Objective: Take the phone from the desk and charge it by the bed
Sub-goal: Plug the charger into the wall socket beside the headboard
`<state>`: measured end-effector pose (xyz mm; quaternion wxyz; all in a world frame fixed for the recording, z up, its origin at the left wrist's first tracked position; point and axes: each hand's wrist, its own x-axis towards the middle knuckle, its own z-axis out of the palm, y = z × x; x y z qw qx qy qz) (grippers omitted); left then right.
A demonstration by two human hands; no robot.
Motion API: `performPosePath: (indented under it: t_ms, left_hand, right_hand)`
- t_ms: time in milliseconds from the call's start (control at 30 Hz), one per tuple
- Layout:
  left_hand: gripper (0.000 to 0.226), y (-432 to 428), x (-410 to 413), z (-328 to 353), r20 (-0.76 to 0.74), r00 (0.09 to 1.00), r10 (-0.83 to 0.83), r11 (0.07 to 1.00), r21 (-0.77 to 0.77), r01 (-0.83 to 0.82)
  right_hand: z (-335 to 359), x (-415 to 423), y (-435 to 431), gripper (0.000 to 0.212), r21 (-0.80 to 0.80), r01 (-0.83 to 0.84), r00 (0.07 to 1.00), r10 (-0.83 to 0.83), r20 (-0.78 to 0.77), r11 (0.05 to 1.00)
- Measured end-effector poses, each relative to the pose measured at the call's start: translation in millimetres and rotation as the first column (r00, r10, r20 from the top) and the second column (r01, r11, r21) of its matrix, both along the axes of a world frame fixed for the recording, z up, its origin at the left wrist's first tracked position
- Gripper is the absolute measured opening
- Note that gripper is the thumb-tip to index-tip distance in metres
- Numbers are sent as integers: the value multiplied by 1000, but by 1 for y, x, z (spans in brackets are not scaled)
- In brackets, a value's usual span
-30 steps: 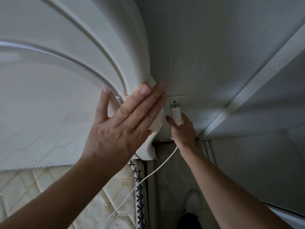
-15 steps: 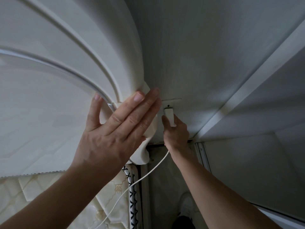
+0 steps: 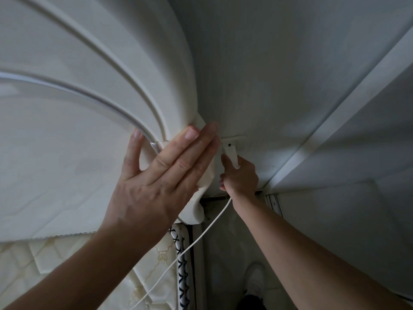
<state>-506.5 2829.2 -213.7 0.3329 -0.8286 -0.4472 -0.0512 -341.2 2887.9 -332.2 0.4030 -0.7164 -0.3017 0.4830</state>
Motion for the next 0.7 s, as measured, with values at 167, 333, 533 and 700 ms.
performPosePath:
  t_ms: [167, 333, 533, 700]
  left_hand:
    - [87, -3, 0, 3, -21, 1000, 2, 1000, -9, -3]
    - [88, -2, 1, 5, -25, 1000, 6, 1000, -24, -7]
    - [84, -16, 9, 17, 104, 994, 45, 981, -190, -25]
    - [87, -38, 19, 38, 192, 979, 63, 926, -377, 15]
  right_hand:
    - [2, 3, -6, 13, 24, 3, 996, -1, -92, 1000]
    - [-5, -3, -5, 16, 31, 29, 999, -28, -39, 999]
    - [14, 21, 6, 43, -182, -250, 968, 253, -11, 951]
    - [65, 45, -18, 55, -318, -534, 608, 617, 500, 784]
